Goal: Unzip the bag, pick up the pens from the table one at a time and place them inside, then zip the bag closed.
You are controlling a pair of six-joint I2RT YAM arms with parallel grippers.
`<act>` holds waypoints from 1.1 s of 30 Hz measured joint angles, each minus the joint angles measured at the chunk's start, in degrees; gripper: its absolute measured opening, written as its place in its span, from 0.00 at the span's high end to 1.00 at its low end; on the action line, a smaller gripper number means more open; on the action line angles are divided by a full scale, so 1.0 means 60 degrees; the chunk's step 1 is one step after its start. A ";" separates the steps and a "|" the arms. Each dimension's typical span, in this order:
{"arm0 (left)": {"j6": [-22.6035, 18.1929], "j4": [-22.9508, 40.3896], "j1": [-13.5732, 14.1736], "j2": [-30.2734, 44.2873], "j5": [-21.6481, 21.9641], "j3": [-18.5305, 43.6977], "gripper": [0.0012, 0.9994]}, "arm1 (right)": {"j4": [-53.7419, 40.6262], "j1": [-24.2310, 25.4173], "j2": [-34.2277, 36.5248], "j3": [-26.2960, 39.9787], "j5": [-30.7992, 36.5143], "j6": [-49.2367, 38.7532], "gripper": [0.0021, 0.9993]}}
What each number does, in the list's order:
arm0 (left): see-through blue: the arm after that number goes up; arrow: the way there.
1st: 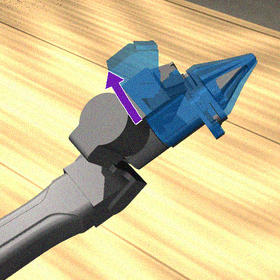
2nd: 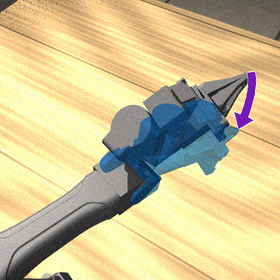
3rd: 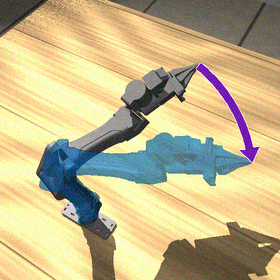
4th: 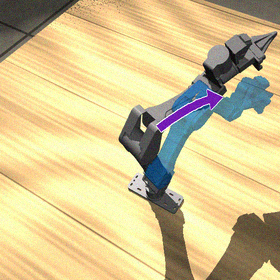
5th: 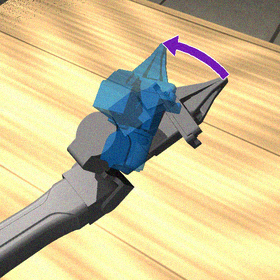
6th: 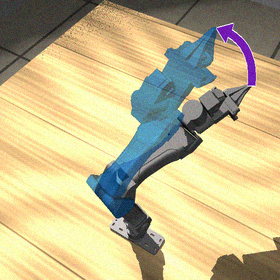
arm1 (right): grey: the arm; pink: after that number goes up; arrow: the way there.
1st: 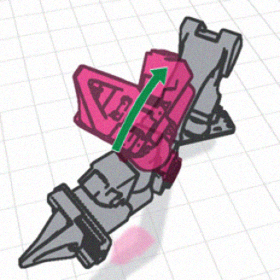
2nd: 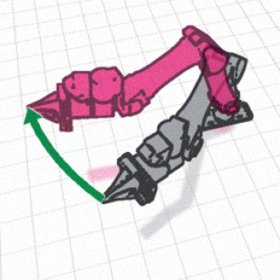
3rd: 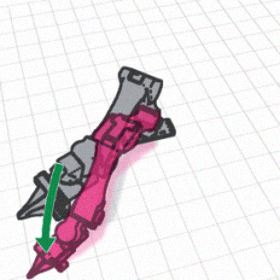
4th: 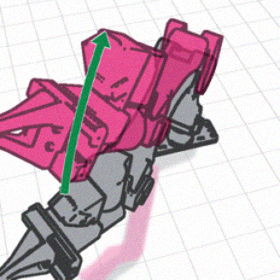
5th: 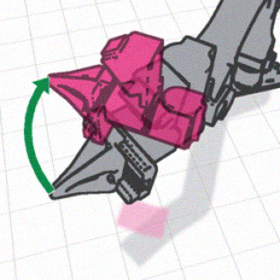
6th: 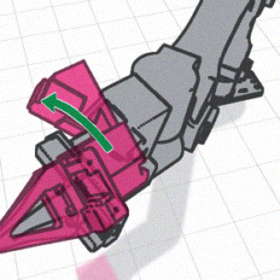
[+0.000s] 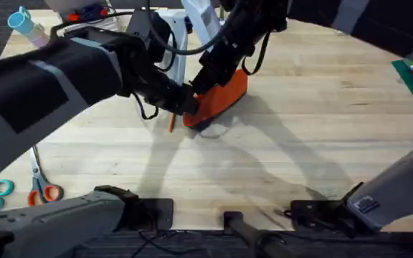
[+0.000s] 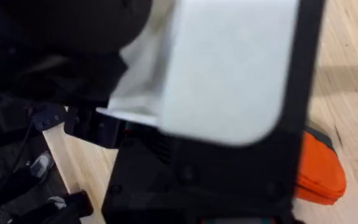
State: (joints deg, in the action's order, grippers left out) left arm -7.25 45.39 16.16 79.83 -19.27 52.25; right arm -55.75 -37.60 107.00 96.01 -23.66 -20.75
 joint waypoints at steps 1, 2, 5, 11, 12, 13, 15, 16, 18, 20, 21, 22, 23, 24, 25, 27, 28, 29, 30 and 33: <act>0.0000 0.0000 0.0000 -0.0003 0.0000 0.0002 0.96 | 0.0000 0.0000 -0.0003 0.0000 -0.0001 0.0000 0.97; 0.0002 0.0000 0.0000 -0.0002 0.0000 -0.0001 0.96 | 0.0000 0.0000 0.0000 0.0000 -0.0006 0.0004 0.97; 0.0004 0.0000 0.0000 0.0000 0.0000 0.0002 0.96 | 0.0000 0.0000 -0.0004 0.0004 -0.0029 0.0004 0.97; 0.0000 -0.0003 0.0000 0.0000 0.0000 0.0000 0.96 | 0.0000 0.0000 0.0000 0.0011 -0.0051 0.0033 0.97; 0.0000 0.0000 0.0000 -0.0002 0.0000 -0.0001 0.96 | 0.0000 0.0000 -0.0004 0.0011 -0.0053 0.0034 0.97; 0.0000 -0.0001 0.0000 -0.0003 0.0001 -0.0001 0.96 | 0.0000 0.0000 -0.0001 0.0011 -0.0055 0.0069 0.97; 0.0000 -0.0001 0.0000 -0.0002 0.0004 -0.0001 0.96 | 0.0000 0.0000 0.0000 0.0011 -0.0058 0.0267 0.97; 0.0000 -0.0001 0.0000 -0.0002 0.0004 -0.0001 0.96 | 0.0000 0.0000 0.0000 0.0011 -0.0058 0.0379 0.97; 0.0000 -0.0001 0.0000 0.0000 0.0004 -0.0001 0.96 | 0.0000 0.0000 0.0000 0.0015 -0.0057 0.0576 0.97; 0.0000 -0.0001 0.0000 -0.0004 0.0004 -0.0001 0.96 | 0.0000 0.0000 -0.0003 0.0015 -0.0058 0.0698 0.97; 0.0000 -0.0003 0.0000 -0.0001 0.0004 -0.0001 0.96 | 0.0000 0.0000 0.0000 0.0015 -0.0058 0.0746 0.97; 0.0000 0.0000 0.0000 -0.0002 0.0004 -0.0001 0.96 | 0.0000 0.0000 0.0000 0.0015 -0.0058 0.0783 0.97; 0.0000 -0.0001 0.0000 0.0000 0.0004 -0.0001 0.96 | 0.0000 0.0000 -0.0003 0.0018 -0.0058 0.0819 0.97; 0.0000 0.0000 0.0000 0.0000 0.0004 -0.0001 0.96 | 0.0000 -0.0004 -0.0004 0.0022 -0.0058 0.0839 0.97; 0.0000 -0.0002 0.0000 0.0000 0.0004 -0.0001 0.96 | -0.0002 -0.0004 0.0000 0.0027 -0.0058 0.0863 0.97; 0.0000 -0.0004 0.0000 0.0000 0.0004 -0.0001 0.96 | 0.0000 -0.0004 0.0000 0.0036 -0.0058 0.0900 0.97; -0.0004 0.0000 0.0000 0.0000 0.0004 -0.0001 0.96 | 0.0000 -0.0004 0.0000 0.0036 -0.0055 0.0922 0.96; -0.0007 0.0000 0.0000 0.0000 0.0004 -0.0001 0.96 | 0.0000 -0.0004 -0.0001 0.0043 -0.0045 0.0928 0.94; -0.0018 0.0000 -0.0004 0.0000 0.0004 -0.0001 0.96 | 0.0000 -0.0004 0.0000 0.0047 -0.0015 0.0933 0.91; -0.0167 0.0031 -0.0004 -0.0011 -0.0004 -0.0007 0.96 | 0.0046 0.0071 0.0000 0.0065 0.0313 0.0961 0.63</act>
State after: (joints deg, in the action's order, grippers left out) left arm -8.25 45.57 16.14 79.77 -19.29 52.21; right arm -55.47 -37.18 107.00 96.40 -21.78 -14.99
